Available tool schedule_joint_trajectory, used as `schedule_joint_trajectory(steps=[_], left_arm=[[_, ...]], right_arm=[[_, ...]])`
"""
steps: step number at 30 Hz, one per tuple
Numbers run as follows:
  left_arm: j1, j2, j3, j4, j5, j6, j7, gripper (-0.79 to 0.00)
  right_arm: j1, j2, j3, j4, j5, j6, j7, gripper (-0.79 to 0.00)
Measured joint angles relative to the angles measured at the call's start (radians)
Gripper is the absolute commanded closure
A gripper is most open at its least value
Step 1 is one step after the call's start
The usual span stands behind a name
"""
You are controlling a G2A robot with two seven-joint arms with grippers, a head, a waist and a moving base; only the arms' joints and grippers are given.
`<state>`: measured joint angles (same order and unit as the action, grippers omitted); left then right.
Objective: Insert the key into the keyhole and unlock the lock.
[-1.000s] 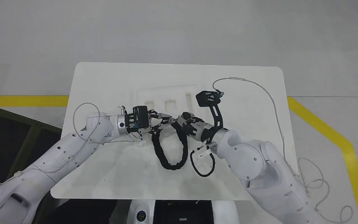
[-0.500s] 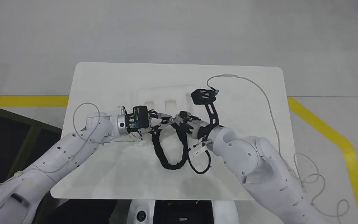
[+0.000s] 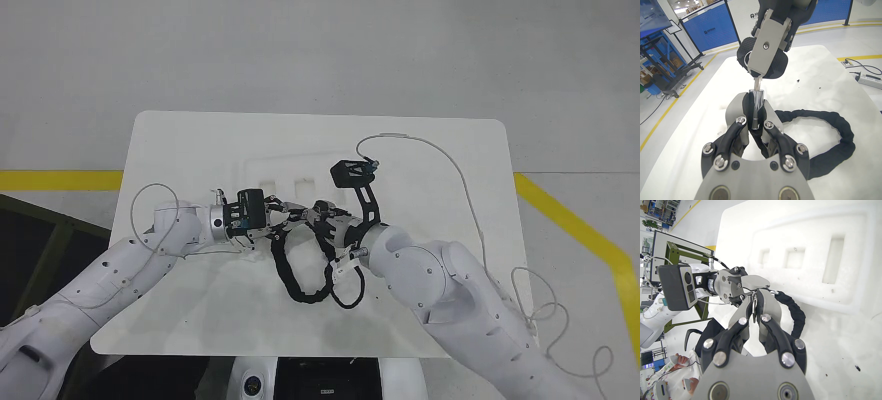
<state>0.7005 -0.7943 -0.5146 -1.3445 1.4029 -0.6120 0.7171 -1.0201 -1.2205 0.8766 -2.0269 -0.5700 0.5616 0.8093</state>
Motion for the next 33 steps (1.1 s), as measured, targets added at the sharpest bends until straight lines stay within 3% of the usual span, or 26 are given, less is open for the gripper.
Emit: schedule_joint_trajectory(steps=[1, 2, 3, 14, 19, 28, 33], left_arm=[[0.000, 0.000, 0.000, 0.000, 0.000, 0.000, 0.000, 0.000], [0.000, 0.000, 0.000, 0.000, 0.000, 0.000, 0.000, 0.000], [0.000, 0.000, 0.000, 0.000, 0.000, 0.000, 0.000, 0.000], [0.016, -0.001, -0.016, -0.015, -0.014, 0.002, -0.031, 0.000], [0.025, -0.003, -0.043, -0.002, -0.060, -0.091, -0.029, 0.000], [-0.022, -0.026, -0.044, 0.060, -0.089, -0.364, -0.086, 0.000], [-0.064, -0.044, 0.007, 0.093, -0.130, -0.401, -0.091, 0.000]], right_arm=[[0.001, -0.001, 0.000, 0.002, -0.001, 0.000, 0.000, -0.052], [0.002, -0.002, 0.000, 0.003, 0.000, -0.001, 0.000, -0.468], [0.002, -0.003, 0.000, 0.003, 0.001, -0.002, -0.001, -0.785], [-0.025, 0.003, 0.054, -0.045, 0.001, -0.057, 0.011, -0.785], [-0.044, 0.020, 0.106, -0.058, -0.055, -0.157, 0.062, -0.785], [-0.051, 0.053, 0.197, -0.033, -0.076, -0.609, 0.134, -0.785], [-0.044, 0.069, 0.232, -0.007, -0.085, -0.862, 0.163, -0.785]])
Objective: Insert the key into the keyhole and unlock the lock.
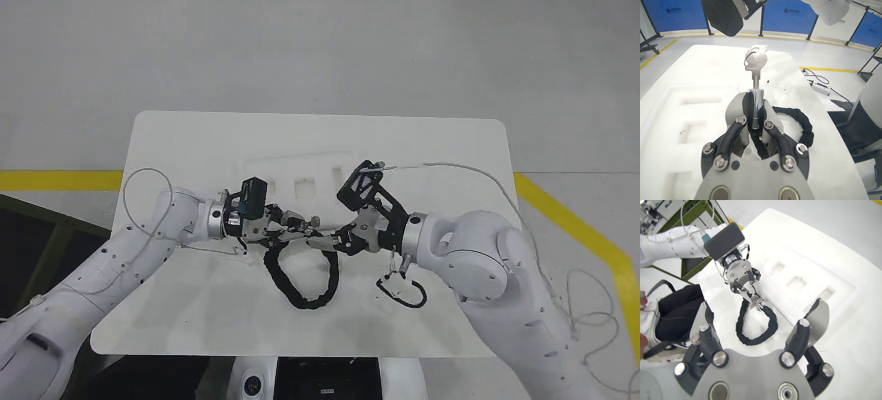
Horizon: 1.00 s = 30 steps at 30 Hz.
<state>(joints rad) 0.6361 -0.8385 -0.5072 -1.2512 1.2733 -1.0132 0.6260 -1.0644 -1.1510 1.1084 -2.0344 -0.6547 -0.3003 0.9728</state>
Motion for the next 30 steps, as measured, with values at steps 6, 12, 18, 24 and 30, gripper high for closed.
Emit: schedule_joint_trajectory(steps=[6, 12, 18, 24, 30], left_arm=[[-0.078, 0.000, 0.112, 0.024, -0.068, 0.001, -0.003, 0.000], [-0.176, 0.009, 0.244, 0.041, -0.141, 0.001, -0.010, 0.000], [-0.272, 0.023, 0.340, 0.035, -0.186, 0.001, -0.019, 0.000], [-0.290, 0.043, 0.337, 0.002, -0.212, 0.001, -0.051, 0.000], [-0.283, 0.053, 0.337, -0.033, -0.236, 0.001, -0.104, 0.000]], right_arm=[[-0.008, 0.009, 0.035, 0.029, 0.003, -0.136, -0.060, -0.785], [-0.008, 0.009, 0.034, 0.028, 0.003, -0.132, -0.058, -0.785], [-0.007, 0.014, 0.039, 0.017, -0.061, -0.195, -0.075, -0.785], [0.013, 0.029, 0.054, 0.071, -0.187, -0.431, -0.150, -0.785], [0.034, 0.034, 0.047, 0.115, -0.284, -0.551, -0.247, -0.785]])
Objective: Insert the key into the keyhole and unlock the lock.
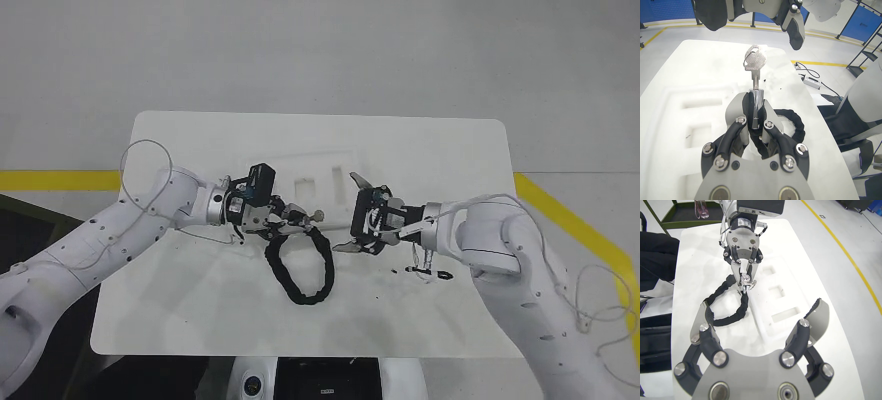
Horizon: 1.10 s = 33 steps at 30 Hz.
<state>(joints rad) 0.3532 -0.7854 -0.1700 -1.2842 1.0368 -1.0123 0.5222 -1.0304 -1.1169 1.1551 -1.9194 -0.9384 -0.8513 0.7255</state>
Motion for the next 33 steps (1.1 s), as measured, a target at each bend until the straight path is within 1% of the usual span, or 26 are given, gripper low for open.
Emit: schedule_joint_trajectory(steps=[5, 8, 9, 12, 14, 15, 16, 17, 19, 23, 25, 26, 28, 29, 30, 32, 33], left_arm=[[0.008, -0.002, 0.000, -0.019, -0.038, 0.000, -0.046, 0.000], [0.009, -0.003, 0.000, -0.024, -0.055, 0.000, -0.065, 0.000], [0.010, -0.003, 0.000, -0.024, -0.059, 0.000, -0.070, 0.000], [0.010, -0.003, 0.000, -0.024, -0.070, 0.000, -0.081, 0.000], [0.011, -0.003, 0.000, -0.024, -0.074, 0.000, -0.086, 0.000], [0.013, -0.003, 0.000, -0.024, -0.076, 0.000, -0.086, 0.000], [0.014, -0.002, 0.000, -0.025, -0.077, 0.000, -0.087, 0.000], [0.014, -0.002, 0.000, -0.025, -0.078, 0.000, -0.088, 0.000], [0.015, -0.002, 0.000, -0.027, -0.081, 0.000, -0.089, 0.000], [0.016, -0.002, 0.000, -0.032, -0.083, 0.000, -0.087, 0.000], [0.017, -0.002, 0.000, -0.034, -0.082, 0.000, -0.086, 0.000], [0.017, -0.002, 0.000, -0.035, -0.082, 0.000, -0.086, 0.000], [0.017, -0.002, 0.000, -0.036, -0.080, 0.000, -0.084, 0.000], [0.017, -0.002, 0.000, -0.036, -0.080, 0.000, -0.083, 0.000], [0.017, -0.001, 0.000, -0.035, -0.079, 0.000, -0.081, 0.000], [0.017, -0.001, 0.000, -0.035, -0.078, 0.000, -0.078, 0.000], [0.017, 0.000, 0.000, -0.035, -0.077, 0.000, -0.076, 0.000]], right_arm=[[0.028, 0.000, -0.035, 0.009, -0.059, -0.051, -0.038, -0.785], [0.040, 0.001, -0.055, 0.006, -0.099, -0.061, -0.036, -0.785], [0.042, 0.001, -0.061, 0.003, -0.110, -0.058, -0.035, -0.727], [0.049, 0.001, -0.078, -0.003, -0.138, -0.040, -0.039, -0.603], [0.053, 0.000, -0.086, -0.004, -0.153, -0.031, -0.050, -0.570], [0.055, 0.000, -0.089, -0.006, -0.160, -0.029, -0.053, -0.517], [0.058, 0.000, -0.094, -0.008, -0.171, -0.029, -0.054, -0.388], [0.060, 0.001, -0.098, -0.011, -0.180, -0.029, -0.053, -0.382], [0.064, 0.001, -0.106, -0.015, -0.193, -0.027, -0.051, -0.345], [0.068, 0.003, -0.115, -0.020, -0.201, -0.022, -0.044, -0.360], [0.069, 0.004, -0.118, -0.023, -0.202, -0.020, -0.044, -0.348], [0.069, 0.004, -0.119, -0.024, -0.202, -0.019, -0.044, -0.320], [0.069, 0.005, -0.125, -0.027, -0.200, -0.021, -0.047, -0.234], [0.069, 0.005, -0.127, -0.027, -0.196, -0.023, -0.051, -0.203], [0.069, 0.005, -0.128, -0.026, -0.191, -0.024, -0.057, -0.145], [0.069, 0.006, -0.130, -0.022, -0.187, -0.023, -0.066, 0.000], [0.070, 0.007, -0.132, -0.020, -0.185, -0.023, -0.069, 0.000]])
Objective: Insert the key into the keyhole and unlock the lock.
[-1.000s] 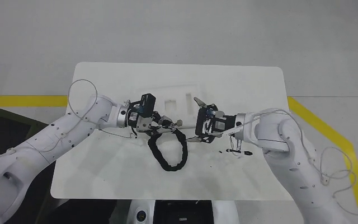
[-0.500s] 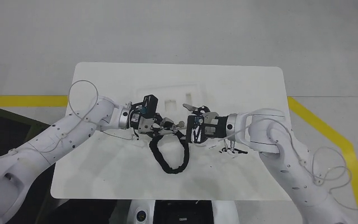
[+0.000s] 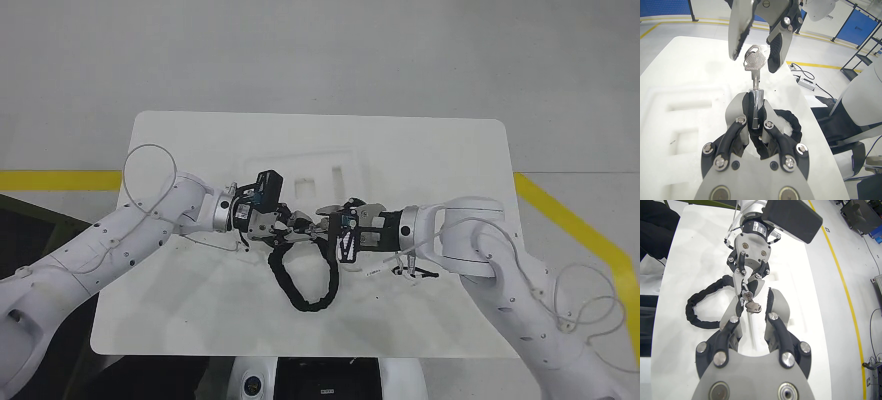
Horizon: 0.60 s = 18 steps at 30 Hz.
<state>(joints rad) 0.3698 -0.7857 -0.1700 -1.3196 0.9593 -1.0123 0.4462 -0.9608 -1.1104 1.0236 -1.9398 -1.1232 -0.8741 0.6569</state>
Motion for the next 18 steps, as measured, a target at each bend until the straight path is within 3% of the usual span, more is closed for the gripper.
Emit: schedule_joint_trajectory(steps=[11, 18], left_arm=[[-0.005, 0.007, 0.000, -0.007, 0.018, 0.000, 0.030, 0.000], [-0.006, 0.010, 0.000, -0.004, 0.036, 0.000, 0.050, 0.000]], right_arm=[[-0.006, 0.001, -0.012, 0.016, 0.072, 0.049, -0.019, 0.000], [0.000, 0.000, -0.032, 0.009, 0.172, 0.116, 0.059, 0.000]])
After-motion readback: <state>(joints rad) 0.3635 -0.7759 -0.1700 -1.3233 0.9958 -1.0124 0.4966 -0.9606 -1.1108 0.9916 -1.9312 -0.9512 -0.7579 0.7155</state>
